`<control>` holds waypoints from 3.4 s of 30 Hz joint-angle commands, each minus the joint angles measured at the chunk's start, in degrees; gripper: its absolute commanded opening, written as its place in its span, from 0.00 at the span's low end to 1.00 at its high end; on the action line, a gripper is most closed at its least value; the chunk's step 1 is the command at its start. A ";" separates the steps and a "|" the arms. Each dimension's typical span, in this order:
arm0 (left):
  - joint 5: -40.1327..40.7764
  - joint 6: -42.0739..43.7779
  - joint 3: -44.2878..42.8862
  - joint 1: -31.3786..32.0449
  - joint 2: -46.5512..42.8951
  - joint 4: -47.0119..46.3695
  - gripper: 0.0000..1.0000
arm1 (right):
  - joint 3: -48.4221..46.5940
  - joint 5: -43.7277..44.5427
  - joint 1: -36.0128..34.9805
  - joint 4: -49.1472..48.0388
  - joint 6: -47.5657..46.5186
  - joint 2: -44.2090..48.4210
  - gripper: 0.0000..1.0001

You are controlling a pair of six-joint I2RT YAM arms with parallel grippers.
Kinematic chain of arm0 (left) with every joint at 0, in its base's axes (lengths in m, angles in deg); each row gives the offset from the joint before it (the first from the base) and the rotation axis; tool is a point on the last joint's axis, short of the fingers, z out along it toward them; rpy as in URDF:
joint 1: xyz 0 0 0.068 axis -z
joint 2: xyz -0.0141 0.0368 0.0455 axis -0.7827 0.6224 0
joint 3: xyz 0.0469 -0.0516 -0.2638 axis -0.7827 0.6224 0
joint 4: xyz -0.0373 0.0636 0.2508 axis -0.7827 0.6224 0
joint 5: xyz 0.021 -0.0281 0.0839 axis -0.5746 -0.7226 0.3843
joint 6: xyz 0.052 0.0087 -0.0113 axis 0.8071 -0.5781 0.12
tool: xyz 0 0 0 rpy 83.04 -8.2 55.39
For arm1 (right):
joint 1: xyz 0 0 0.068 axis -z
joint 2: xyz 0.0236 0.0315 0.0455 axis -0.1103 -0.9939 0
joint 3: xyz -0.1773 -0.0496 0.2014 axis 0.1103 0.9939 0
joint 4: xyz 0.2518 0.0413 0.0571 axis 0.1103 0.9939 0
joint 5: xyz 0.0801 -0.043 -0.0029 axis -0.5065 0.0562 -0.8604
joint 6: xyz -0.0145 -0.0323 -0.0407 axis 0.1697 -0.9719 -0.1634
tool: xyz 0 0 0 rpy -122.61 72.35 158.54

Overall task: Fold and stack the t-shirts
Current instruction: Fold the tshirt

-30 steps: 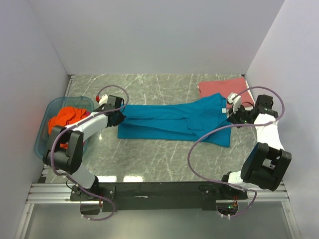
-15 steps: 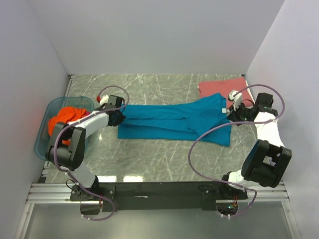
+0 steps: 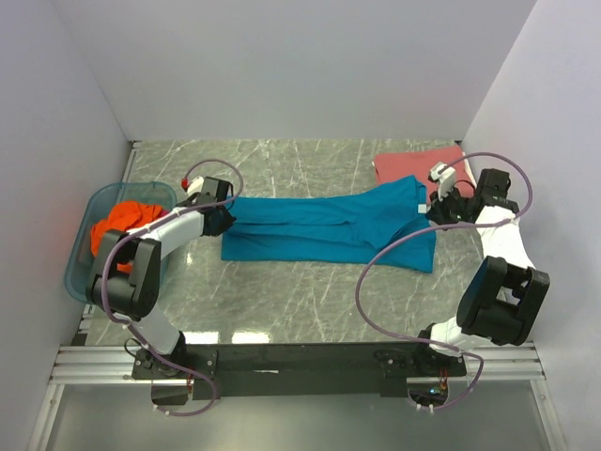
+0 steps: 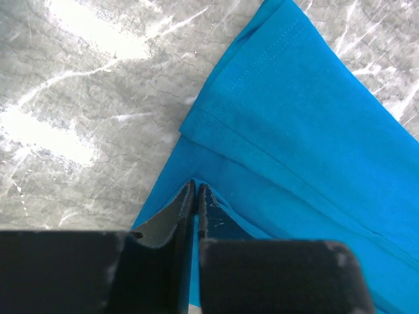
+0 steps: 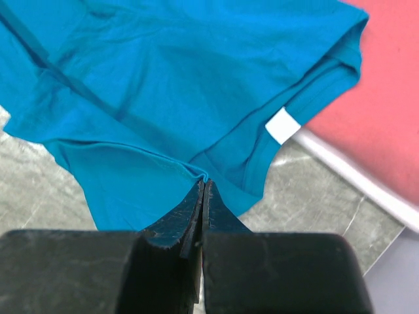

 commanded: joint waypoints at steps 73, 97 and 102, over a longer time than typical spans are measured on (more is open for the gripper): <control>-15.66 16.22 5.96 -3.51 -3.66 -14.62 0.38 | -3.99 8.53 -5.83 -3.12 3.68 -3.55 0.00; -12.84 18.33 1.38 -3.51 3.65 -10.40 0.36 | -4.25 7.92 -5.83 -2.95 3.42 -4.17 0.00; -13.37 18.42 1.56 -3.51 2.86 -10.84 0.10 | -3.99 7.92 -5.83 -3.04 3.41 -4.17 0.00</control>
